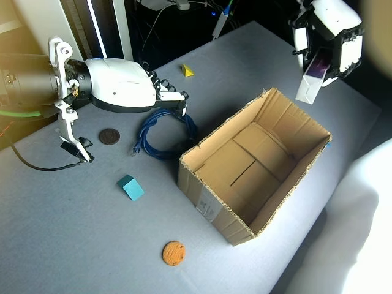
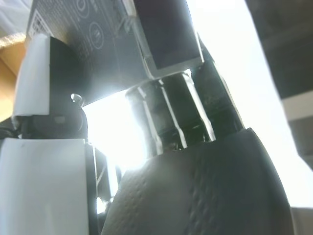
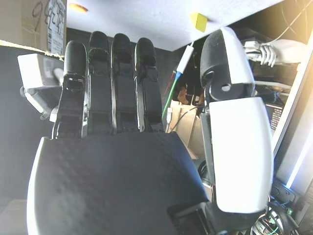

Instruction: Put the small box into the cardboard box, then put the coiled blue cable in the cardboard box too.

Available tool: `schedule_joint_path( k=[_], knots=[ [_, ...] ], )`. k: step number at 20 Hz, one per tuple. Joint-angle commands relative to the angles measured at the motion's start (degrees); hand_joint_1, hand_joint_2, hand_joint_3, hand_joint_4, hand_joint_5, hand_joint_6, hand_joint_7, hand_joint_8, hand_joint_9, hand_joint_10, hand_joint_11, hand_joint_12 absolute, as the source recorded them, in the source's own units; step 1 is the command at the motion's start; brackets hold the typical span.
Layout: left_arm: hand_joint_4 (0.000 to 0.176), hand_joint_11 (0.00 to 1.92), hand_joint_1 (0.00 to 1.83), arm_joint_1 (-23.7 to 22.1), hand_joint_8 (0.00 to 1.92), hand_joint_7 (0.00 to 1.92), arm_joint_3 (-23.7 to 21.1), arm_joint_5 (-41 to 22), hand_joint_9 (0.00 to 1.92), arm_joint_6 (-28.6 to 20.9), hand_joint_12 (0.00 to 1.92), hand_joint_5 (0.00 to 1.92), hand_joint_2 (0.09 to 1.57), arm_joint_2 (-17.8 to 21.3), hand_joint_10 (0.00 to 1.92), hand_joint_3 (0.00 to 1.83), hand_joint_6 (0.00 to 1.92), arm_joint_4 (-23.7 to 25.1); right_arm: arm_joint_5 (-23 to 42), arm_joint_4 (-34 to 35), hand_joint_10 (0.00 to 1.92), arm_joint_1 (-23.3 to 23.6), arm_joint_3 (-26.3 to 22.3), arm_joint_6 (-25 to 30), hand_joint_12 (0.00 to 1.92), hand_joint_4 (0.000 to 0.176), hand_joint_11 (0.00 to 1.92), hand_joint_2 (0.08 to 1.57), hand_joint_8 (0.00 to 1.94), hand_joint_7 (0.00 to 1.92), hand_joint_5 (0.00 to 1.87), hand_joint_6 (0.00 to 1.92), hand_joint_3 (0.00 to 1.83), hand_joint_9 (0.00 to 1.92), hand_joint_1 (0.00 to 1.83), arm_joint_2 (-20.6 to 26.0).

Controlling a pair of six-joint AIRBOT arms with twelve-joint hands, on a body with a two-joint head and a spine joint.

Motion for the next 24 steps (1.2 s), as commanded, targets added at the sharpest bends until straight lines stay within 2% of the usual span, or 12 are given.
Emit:
schedule_joint_path(
  k=[1, 2, 4, 8, 10, 11, 12, 15, 17, 18, 21, 24],
  knots=[
    [0.0, 0.7, 1.22, -1.2, 1.24, 0.93, 0.3, -4.2, 0.87, 0.3, 1.27, 0.85, 1.17, 0.3, 1.02, 0.0, 1.05, 2.4, 4.3, 3.0, 0.0, 0.2, -0.3, -0.2, 1.07, 0.0, 0.0, 1.12, 0.01, 0.51, 0.54, 0.01, 0.0, 0.45, 0.71, 0.6],
    [0.0, 0.67, 1.35, -2.2, 1.17, 0.9, 0.2, -3.6, 0.8, 0.8, 1.29, 0.82, 1.17, 0.2, 1.41, 0.0, 1.06, 2.4, 4.3, 3.0, 0.01, 0.2, -0.3, -0.2, 1.1, 0.0, 0.0, 1.12, 0.01, 0.53, 0.55, 0.01, 0.0, 0.47, 0.72, 0.6],
    [0.0, 0.68, 1.36, -3.5, 1.15, 0.91, 0.2, -2.6, 0.81, 1.2, 1.31, 0.81, 1.17, -0.2, 1.42, 0.0, 1.06, 2.4, 4.3, 3.0, 0.01, 0.2, -0.3, -0.5, 1.13, 0.0, 0.0, 1.12, 0.01, 0.53, 0.55, 0.01, 0.0, 0.48, 0.7, 0.6],
    [0.0, 0.65, 1.36, -4.4, 1.12, 0.9, -0.4, -1.7, 0.82, 1.1, 1.38, 0.81, 1.17, -1.5, 1.43, 0.0, 1.07, 2.4, 4.3, 3.0, 0.0, 0.2, -0.3, -0.7, 1.01, 0.0, 0.0, 1.11, 0.0, 0.49, 0.51, 0.01, 0.0, 0.43, 0.75, 0.5],
    [0.0, 0.67, 1.37, -4.6, 1.1, 0.91, -0.6, -1.1, 0.85, 1.1, 1.42, 0.85, 1.15, -2.7, 1.41, 0.0, 0.98, 2.4, 4.3, 3.0, 0.0, 0.2, -0.3, -0.8, 1.0, 0.0, 0.0, 1.13, 0.0, 0.47, 0.48, 0.0, 0.01, 0.43, 0.71, 0.5],
    [0.0, 0.71, 1.37, -4.7, 1.05, 0.94, -0.7, -1.1, 0.87, 1.1, 1.38, 0.88, 1.14, -3.1, 1.37, 0.0, 0.93, 2.4, 4.3, 3.0, 0.0, 0.2, -0.3, -0.8, 1.0, 0.0, 0.0, 1.14, 0.0, 0.47, 0.48, 0.0, 0.01, 0.43, 0.69, 0.5],
    [0.0, 0.69, 1.37, -4.7, 1.09, 0.93, -0.9, -1.1, 0.86, 1.0, 1.33, 0.85, 1.15, -3.8, 1.38, 0.0, 0.98, 2.4, 4.3, 3.0, 0.0, 0.2, -0.3, -0.8, 0.96, 0.0, 0.0, 1.13, 0.0, 0.44, 0.45, 0.0, 0.0, 0.41, 0.7, 0.5],
    [0.0, 0.77, 1.38, -4.9, 1.02, 0.99, -1.2, -1.1, 0.93, 0.9, 1.2, 0.99, 1.1, -5.6, 1.22, 0.0, 0.83, 2.3, 4.3, 3.0, 0.01, 0.2, -0.3, -0.8, 1.03, 0.0, 0.0, 1.13, 0.01, 0.51, 0.52, 0.01, 0.0, 0.48, 0.7, 0.5],
    [0.0, 0.78, 1.38, -5.3, 1.01, 0.99, -1.4, -1.1, 0.93, 0.9, 1.19, 1.01, 1.1, -6.5, 1.21, 0.0, 0.8, 2.5, 4.3, 3.0, 0.01, 0.2, -0.3, -0.9, 1.05, 0.0, 0.01, 1.12, 0.0, 0.52, 0.53, 0.01, 0.0, 0.49, 0.72, 0.5],
    [0.0, 0.74, 1.38, -5.5, 1.1, 0.94, -1.4, -1.0, 0.88, 0.8, 1.24, 1.0, 1.11, -7.0, 1.28, 0.0, 0.8, 2.6, 4.3, 3.0, 0.01, 0.2, -0.3, -1.0, 1.08, 0.0, 0.0, 1.13, 0.0, 0.53, 0.54, 0.01, 0.0, 0.49, 0.68, 0.5],
    [0.0, 0.76, 1.38, -6.1, 1.09, 0.95, -1.6, -1.0, 0.9, 0.8, 1.27, 1.02, 1.11, -8.1, 1.27, 0.0, 0.75, 2.7, 4.3, 3.0, 0.01, 0.2, -0.3, -1.1, 1.05, 0.0, 0.05, 1.08, 0.0, 0.57, 0.57, 0.01, 0.0, 0.54, 0.79, 0.5],
    [0.0, 0.72, 1.38, -6.9, 1.12, 0.94, -1.6, -0.4, 0.86, 0.7, 1.31, 0.98, 1.12, -8.8, 1.32, 0.0, 0.8, 2.8, 4.2, 3.0, 0.01, 0.2, -0.3, -1.3, 1.04, 0.0, 0.02, 1.12, 0.01, 0.53, 0.53, 0.01, 0.01, 0.49, 0.68, 0.5]
  ],
)
